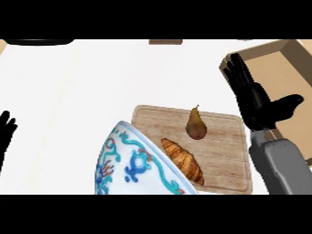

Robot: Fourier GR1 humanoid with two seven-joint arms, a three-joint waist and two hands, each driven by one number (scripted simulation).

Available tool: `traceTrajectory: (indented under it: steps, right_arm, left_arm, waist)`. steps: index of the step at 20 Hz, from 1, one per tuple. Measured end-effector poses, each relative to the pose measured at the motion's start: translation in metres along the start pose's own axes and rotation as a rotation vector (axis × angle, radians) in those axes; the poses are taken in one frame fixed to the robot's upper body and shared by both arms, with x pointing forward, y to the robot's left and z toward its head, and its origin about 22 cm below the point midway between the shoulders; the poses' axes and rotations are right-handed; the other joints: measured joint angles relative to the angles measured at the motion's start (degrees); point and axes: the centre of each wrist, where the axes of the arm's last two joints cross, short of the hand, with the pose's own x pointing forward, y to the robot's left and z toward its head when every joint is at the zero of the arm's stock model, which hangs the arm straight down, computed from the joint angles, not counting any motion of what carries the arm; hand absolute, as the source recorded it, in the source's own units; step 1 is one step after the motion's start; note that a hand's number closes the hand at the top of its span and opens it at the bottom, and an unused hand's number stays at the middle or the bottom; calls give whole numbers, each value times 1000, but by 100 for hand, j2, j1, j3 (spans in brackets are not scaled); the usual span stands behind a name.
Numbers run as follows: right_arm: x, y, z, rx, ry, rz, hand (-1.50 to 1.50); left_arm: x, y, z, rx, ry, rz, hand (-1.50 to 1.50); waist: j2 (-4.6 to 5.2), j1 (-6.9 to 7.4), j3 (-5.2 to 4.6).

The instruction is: Pick the pear from the cutting board and place it in the cardboard box

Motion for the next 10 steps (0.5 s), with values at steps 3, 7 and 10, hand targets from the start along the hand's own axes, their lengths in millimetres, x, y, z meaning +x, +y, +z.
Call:
traceTrajectory:
  steps: [3, 7, 10]
  right_arm:
    - [23, -14, -22, -7, 52, 77, -150]
    - [63, -41, -52, -1, 166, 308, -150]
    - [83, -62, -66, 26, 304, 500, -150]
  left_arm:
    - [20, -16, -12, -69, -90, -24, 0]
    - [64, -42, -26, -229, -296, -59, 0]
    - [86, -64, -30, -337, -381, -67, 0]
  waist:
    - [-43, 24, 21]
    - [-45, 46, 5]
    - [-30, 59, 15]
